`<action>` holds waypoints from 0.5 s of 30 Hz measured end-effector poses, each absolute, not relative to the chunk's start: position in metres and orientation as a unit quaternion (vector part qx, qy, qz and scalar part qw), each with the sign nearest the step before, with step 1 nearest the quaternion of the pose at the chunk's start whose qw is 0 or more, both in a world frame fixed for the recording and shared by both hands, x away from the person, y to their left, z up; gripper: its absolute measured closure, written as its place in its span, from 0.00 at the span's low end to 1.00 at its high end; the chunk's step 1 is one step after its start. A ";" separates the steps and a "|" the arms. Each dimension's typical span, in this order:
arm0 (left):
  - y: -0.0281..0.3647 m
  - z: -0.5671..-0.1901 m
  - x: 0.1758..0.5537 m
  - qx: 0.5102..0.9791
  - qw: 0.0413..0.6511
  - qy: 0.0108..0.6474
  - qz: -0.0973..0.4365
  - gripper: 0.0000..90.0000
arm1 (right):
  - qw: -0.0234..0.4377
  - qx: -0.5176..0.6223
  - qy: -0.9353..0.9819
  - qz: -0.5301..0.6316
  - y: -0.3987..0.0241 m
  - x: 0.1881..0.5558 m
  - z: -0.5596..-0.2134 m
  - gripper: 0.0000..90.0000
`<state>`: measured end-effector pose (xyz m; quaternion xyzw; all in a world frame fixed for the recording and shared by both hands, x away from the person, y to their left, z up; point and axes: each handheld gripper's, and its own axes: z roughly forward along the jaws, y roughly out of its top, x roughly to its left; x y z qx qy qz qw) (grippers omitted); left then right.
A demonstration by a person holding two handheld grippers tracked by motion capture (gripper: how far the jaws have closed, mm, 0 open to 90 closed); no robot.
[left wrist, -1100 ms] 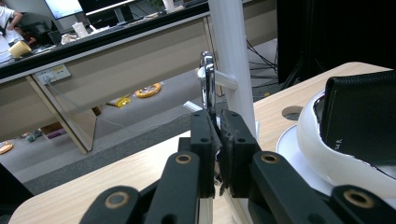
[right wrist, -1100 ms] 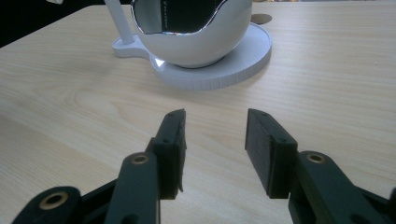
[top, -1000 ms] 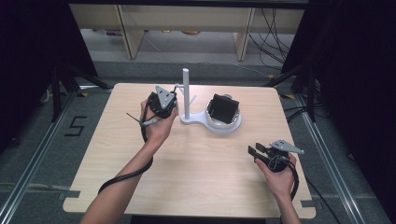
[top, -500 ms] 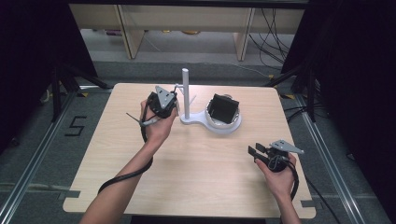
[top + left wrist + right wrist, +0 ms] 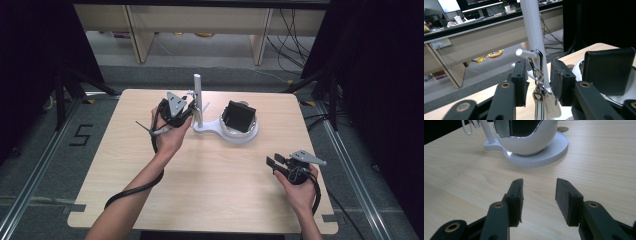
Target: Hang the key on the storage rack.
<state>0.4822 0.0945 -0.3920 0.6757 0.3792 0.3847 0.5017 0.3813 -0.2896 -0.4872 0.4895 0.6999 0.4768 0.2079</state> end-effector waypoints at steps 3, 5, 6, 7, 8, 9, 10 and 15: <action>0.101 -0.394 0.480 0.678 0.510 0.378 0.372 0.68 | 0.206 0.490 0.698 0.479 -0.290 0.381 -0.487 0.65; 0.105 -0.396 0.475 0.677 0.511 0.386 0.363 0.64 | 0.211 0.490 0.698 0.478 -0.290 0.381 -0.488 0.65; 0.109 -0.398 0.472 0.678 0.513 0.388 0.355 0.62 | 0.208 0.491 0.697 0.479 -0.290 0.381 -0.487 0.65; 0.113 -0.399 0.470 0.679 0.514 0.388 0.352 0.60 | 0.210 0.493 0.695 0.479 -0.290 0.381 -0.487 0.65; 0.116 -0.400 0.467 0.679 0.518 0.389 0.346 0.58 | 0.209 0.492 0.695 0.480 -0.290 0.381 -0.488 0.65; 0.122 -0.402 0.464 0.678 0.519 0.389 0.347 0.57 | 0.209 0.493 0.695 0.479 -0.290 0.381 -0.488 0.65; 0.127 -0.405 0.461 0.677 0.518 0.388 0.350 0.56 | 0.209 0.493 0.696 0.479 -0.291 0.381 -0.488 0.65; 0.155 -0.421 0.443 0.680 0.509 0.398 0.346 0.52 | 0.210 0.495 0.695 0.477 -0.291 0.381 -0.489 0.65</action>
